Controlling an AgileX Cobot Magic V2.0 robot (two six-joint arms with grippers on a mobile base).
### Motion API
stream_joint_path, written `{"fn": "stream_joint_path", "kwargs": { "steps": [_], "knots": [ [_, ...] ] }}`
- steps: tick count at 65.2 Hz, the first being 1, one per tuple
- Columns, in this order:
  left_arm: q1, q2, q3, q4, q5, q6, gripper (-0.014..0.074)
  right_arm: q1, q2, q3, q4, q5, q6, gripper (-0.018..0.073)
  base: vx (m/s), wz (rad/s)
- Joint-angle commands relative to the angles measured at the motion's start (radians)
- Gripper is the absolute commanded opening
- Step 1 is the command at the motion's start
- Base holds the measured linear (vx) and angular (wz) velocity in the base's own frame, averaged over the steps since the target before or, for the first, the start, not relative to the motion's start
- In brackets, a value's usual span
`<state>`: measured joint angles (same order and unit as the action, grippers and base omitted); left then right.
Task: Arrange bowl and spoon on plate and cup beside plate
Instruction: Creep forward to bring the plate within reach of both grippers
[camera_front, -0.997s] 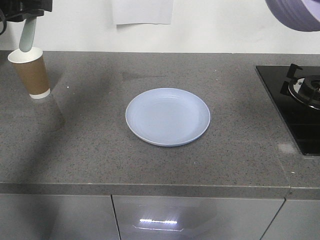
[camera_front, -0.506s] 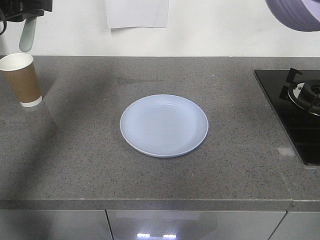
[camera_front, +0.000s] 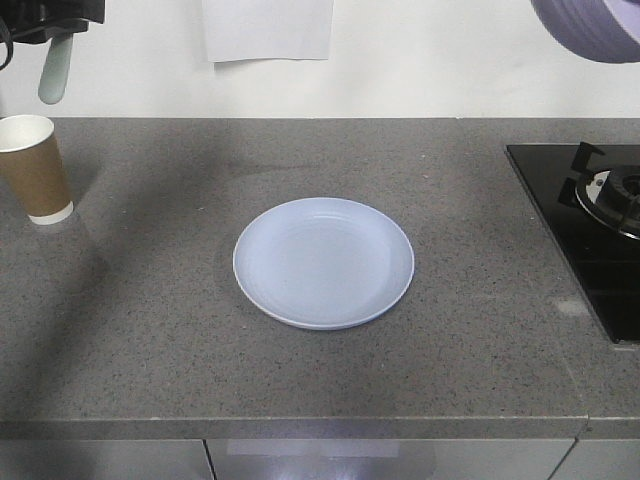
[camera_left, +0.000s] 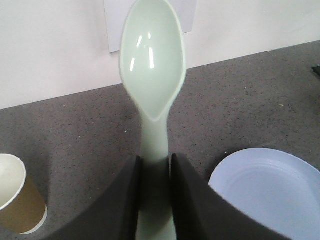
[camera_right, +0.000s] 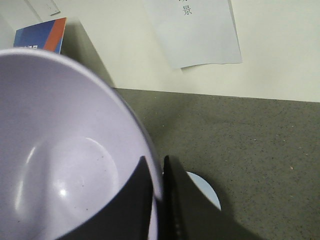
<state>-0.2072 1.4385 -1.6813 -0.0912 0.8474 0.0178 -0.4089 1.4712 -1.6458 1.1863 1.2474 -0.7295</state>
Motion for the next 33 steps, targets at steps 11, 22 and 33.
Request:
{"fn": "stream_joint_path", "kwargs": {
  "steps": [11, 22, 33],
  "knots": [
    [-0.002, -0.034, -0.026, -0.009, -0.065, -0.005, -0.0006, -0.005, -0.033, -0.03, 0.076, 0.04, -0.009, -0.0006, 0.04, -0.01],
    [-0.002, -0.034, -0.026, -0.009, -0.065, -0.005, -0.0006, -0.005, -0.033, -0.03, 0.076, 0.04, -0.009, -0.0006, 0.04, -0.01],
    [-0.002, -0.034, -0.026, -0.009, -0.065, -0.005, -0.0006, -0.005, -0.033, -0.03, 0.076, 0.04, -0.009, -0.0006, 0.03, 0.0]
  ]
}}
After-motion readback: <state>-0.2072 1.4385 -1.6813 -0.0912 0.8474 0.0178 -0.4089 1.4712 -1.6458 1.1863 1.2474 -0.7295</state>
